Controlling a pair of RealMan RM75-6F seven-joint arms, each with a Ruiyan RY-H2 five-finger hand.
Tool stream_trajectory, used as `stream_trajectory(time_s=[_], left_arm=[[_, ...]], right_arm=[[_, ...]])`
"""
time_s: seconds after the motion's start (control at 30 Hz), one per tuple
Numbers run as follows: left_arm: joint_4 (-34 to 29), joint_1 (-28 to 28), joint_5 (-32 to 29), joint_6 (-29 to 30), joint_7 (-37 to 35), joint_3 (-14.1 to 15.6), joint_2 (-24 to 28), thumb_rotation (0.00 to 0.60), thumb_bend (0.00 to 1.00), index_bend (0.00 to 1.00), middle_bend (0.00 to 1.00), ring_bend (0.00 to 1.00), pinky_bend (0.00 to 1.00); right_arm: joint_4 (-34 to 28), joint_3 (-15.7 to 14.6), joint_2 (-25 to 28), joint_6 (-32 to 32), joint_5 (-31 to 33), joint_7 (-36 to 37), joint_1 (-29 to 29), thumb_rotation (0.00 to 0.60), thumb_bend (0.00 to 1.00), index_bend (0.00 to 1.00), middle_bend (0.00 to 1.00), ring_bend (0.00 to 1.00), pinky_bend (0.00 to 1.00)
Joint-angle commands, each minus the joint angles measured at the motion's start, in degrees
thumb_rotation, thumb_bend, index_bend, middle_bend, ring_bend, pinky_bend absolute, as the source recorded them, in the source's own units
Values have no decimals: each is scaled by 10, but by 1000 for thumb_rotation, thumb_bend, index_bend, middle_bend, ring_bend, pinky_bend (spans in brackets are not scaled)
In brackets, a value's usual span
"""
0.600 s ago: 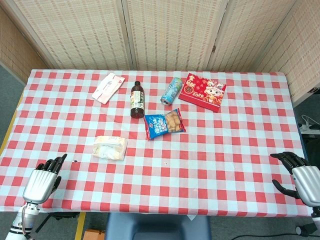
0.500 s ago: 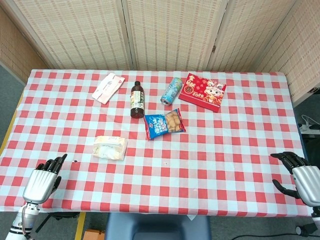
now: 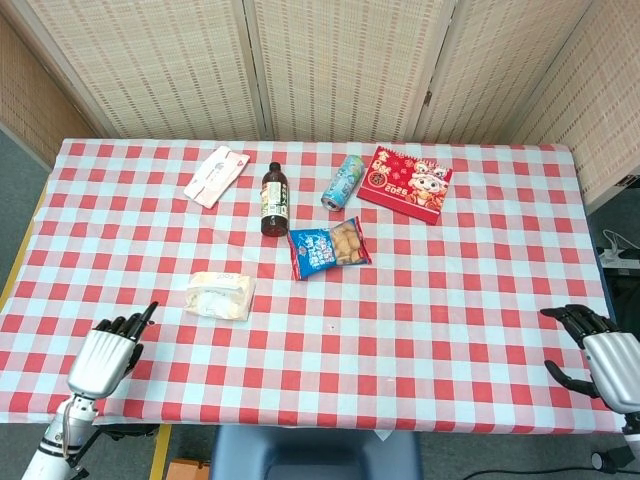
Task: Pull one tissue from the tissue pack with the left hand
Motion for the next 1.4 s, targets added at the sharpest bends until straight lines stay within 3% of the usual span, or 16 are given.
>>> stream_trajectory(time_s=[0.03, 0.27, 0.67, 0.77, 0.83, 0.93, 1.0, 1.23, 1.4], left_arm=[[22, -30, 9, -13, 22, -19, -29, 600, 447, 99, 663, 758, 845], [26, -77, -15, -81, 27, -35, -67, 600, 449, 132, 806, 866, 913], [72, -140, -83, -158, 58, -78, -138, 600, 448, 154, 835, 876, 923], [87, -149, -92, -157, 57, -84, -154, 600, 447, 196, 840, 880, 924], [101, -154, -88, -148, 49, -85, -165, 600, 456, 274, 855, 885, 927], [147, -162, -76, -125, 47, -85, -190, 600, 533, 534, 898, 902, 937], [177, -168, -73, -120, 40, -83, -204, 600, 568, 619, 912, 909, 941], [212, -175, -75, -104, 27, -81, -214, 600, 567, 622, 914, 912, 942], [151, -172, -63, -78, 41, -78, -167, 600, 562, 622, 916, 912, 942]], right_arm=[[-2, 0, 1, 1, 0, 1, 0, 600, 194, 234, 244, 144, 287], [-3, -1, 4, -11, 5, 0, 4, 600, 194, 234, 244, 144, 287], [-8, -3, 7, -22, 9, -8, 7, 600, 194, 234, 244, 144, 287], [-9, -2, 8, -26, 12, -11, 8, 600, 194, 234, 244, 144, 287], [-10, -3, 8, -28, 13, -11, 9, 600, 194, 235, 244, 144, 287], [-10, -3, 9, -28, 13, -11, 9, 600, 194, 235, 244, 144, 287], [-11, -3, 10, -29, 12, -11, 9, 600, 194, 235, 244, 144, 287], [-13, -4, 11, -37, 15, -13, 12, 600, 194, 235, 244, 144, 287], [-15, -6, 13, -41, 16, -16, 13, 600, 194, 239, 244, 144, 287]])
